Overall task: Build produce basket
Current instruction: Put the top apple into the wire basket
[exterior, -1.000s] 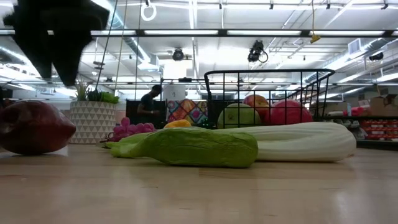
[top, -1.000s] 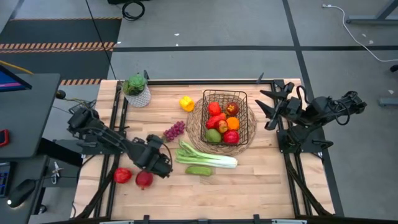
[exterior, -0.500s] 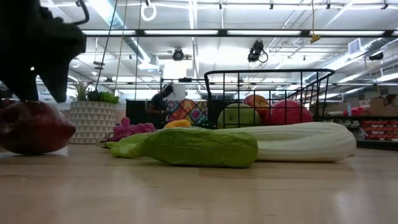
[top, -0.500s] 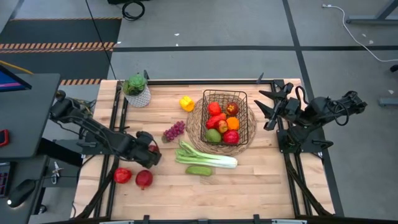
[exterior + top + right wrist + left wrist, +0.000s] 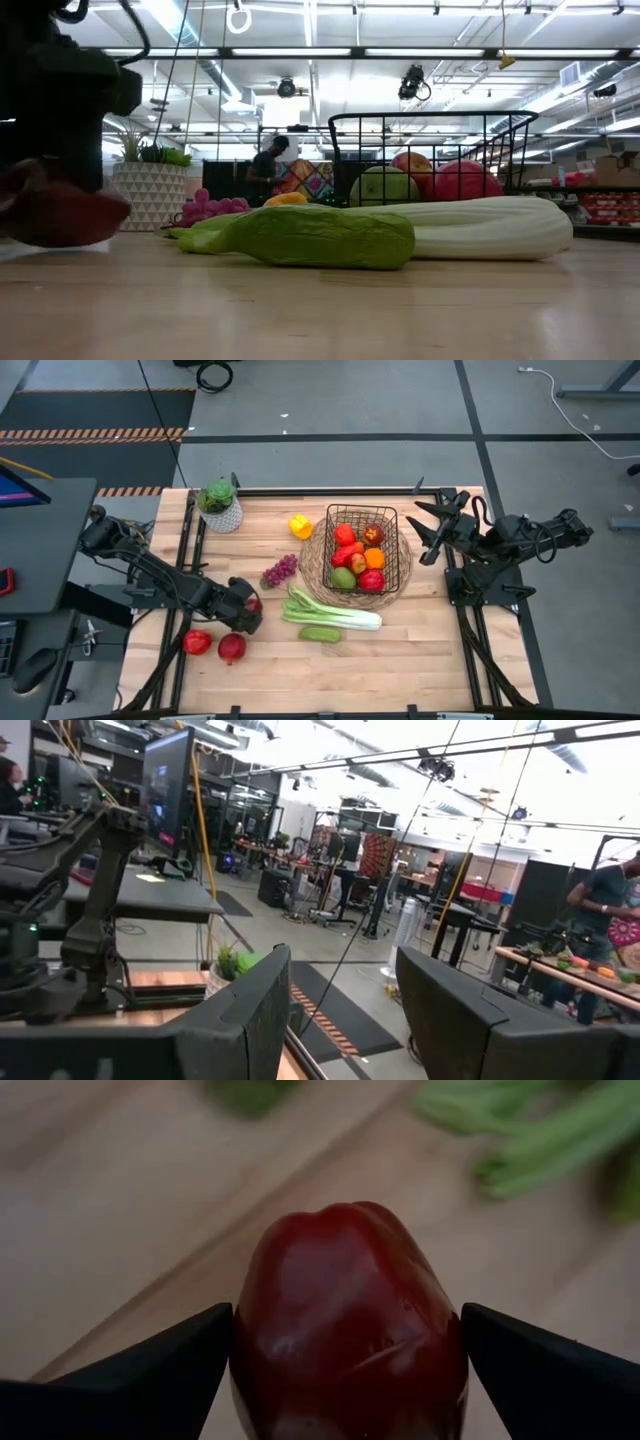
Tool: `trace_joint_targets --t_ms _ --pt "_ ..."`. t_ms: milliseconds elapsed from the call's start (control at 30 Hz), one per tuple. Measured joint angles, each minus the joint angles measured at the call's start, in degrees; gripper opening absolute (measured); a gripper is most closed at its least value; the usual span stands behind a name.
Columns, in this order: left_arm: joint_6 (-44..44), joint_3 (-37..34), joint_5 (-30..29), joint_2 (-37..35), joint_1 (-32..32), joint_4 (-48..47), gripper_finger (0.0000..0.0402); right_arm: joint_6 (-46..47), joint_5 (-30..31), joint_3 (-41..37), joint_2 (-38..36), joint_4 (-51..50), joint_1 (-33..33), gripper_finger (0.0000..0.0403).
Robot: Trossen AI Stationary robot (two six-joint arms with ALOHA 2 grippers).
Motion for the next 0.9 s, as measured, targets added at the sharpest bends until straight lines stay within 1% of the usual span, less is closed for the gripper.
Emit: trace_joint_targets --t_ms 67,200,733,900 --pt "2.48 0.02 -0.08 0.00 0.01 2.19 0.0394 0.02 -0.02 0.02 0.14 0.00 -0.24 0.0188" --pt "3.40 0.02 -0.87 0.02 0.03 4.57 0.0394 0.00 -0.02 0.01 0.14 0.02 -0.43 0.0188" --pt "2.94 0.02 -1.06 0.02 0.03 4.16 0.0394 0.02 -0.66 0.02 0.36 0.02 -0.43 0.0188" --pt "3.22 0.02 0.86 0.02 -0.23 4.25 0.0394 -0.04 -0.66 0.00 0.34 0.02 -0.42 0.0188"
